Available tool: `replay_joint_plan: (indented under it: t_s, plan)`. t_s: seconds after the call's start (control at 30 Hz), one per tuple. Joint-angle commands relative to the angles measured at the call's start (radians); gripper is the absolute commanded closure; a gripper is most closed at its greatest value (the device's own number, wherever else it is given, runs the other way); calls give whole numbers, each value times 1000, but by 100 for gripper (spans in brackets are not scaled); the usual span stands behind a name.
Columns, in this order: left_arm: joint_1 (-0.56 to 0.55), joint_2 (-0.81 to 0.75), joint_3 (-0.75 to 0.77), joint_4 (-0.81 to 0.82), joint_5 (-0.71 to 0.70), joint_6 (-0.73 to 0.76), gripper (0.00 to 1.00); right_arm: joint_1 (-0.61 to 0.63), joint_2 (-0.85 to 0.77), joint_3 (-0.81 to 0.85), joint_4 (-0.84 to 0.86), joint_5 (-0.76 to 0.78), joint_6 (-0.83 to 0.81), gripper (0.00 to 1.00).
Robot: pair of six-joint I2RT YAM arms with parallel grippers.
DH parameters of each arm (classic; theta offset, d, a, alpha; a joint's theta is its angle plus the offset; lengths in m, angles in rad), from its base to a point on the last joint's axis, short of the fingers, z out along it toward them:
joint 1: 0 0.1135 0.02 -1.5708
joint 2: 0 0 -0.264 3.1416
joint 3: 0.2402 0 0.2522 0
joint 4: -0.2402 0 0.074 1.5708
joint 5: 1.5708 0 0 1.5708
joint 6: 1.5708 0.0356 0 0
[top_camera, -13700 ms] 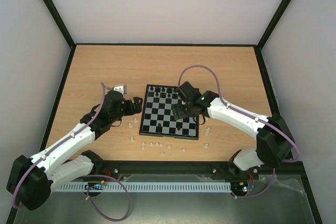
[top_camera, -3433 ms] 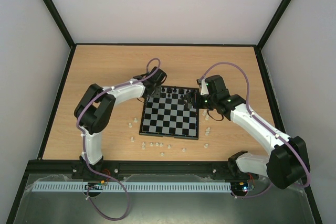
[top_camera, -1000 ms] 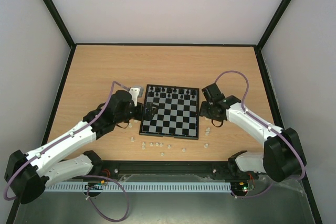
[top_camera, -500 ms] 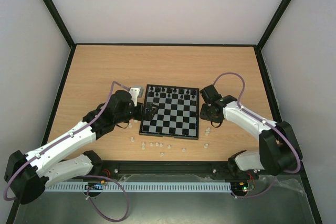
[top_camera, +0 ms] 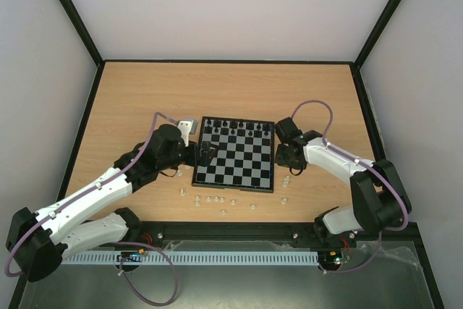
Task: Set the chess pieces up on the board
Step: Pick up the chess piece at the center of the board.
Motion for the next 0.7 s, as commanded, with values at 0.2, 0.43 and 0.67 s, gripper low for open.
replay_joint_plan:
  t_s: [0.2,0.43,0.67]
  plan:
    - [-3,2,7,-7,-16,1,1,-4,28,44,-7,46,-18,77]
    - [-4,3,10,-11,-20,1,0,-4,43,40,10,40,-24,78]
    - [-6,9,14,-16,-27,1,0,-4,57,32,25,44,-28,88]
